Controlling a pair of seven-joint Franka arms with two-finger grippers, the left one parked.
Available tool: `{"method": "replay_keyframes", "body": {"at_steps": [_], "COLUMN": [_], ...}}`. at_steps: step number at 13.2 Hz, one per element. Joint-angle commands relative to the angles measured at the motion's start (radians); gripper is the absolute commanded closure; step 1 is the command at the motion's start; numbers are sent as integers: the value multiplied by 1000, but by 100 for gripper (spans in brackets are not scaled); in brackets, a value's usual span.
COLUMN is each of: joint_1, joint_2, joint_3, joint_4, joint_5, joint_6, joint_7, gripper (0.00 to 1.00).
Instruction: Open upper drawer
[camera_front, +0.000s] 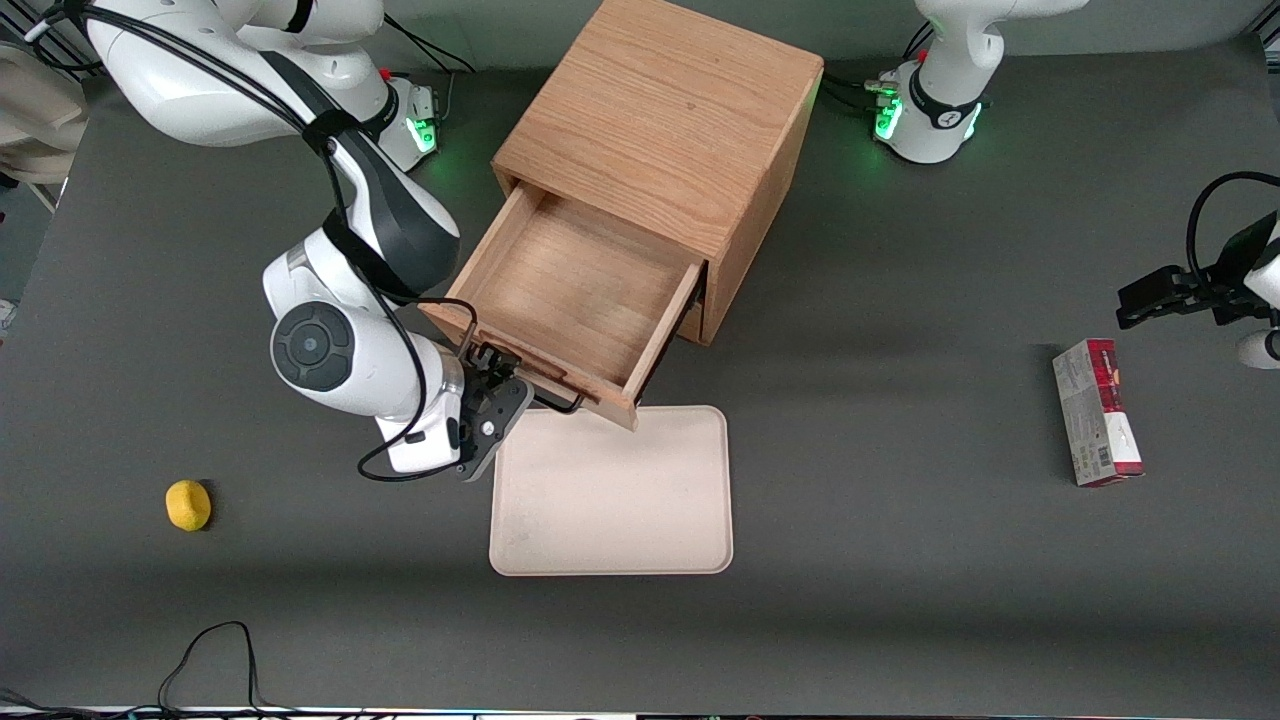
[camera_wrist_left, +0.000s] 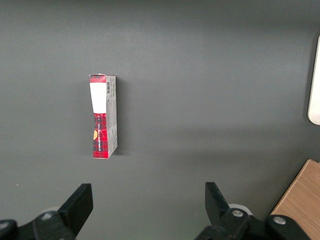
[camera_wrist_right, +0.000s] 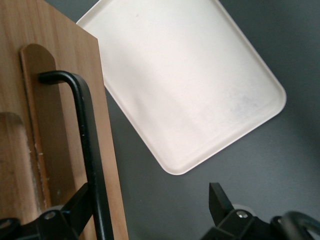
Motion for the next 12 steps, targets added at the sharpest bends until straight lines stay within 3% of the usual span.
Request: {"method": "replay_keyframes", "body": {"at_steps": [1,5,8,10,11,12], "joint_1": [8,4,-6,-21,-9,-10], "joint_2": [23,16,-47,-168,-232,-278], "joint_3": [-13,-40,-132,-219,-296,-305], "joint_4": [61,116,165,135,92,47], "joint_5": [-23,-31,-12,114,164,172], "joint_6": [-2,-1,-2,-97,-193,-231], "joint_7": [-16,-19,-39,40,185,314], "gripper": [0,0,0,0,0,0]}}
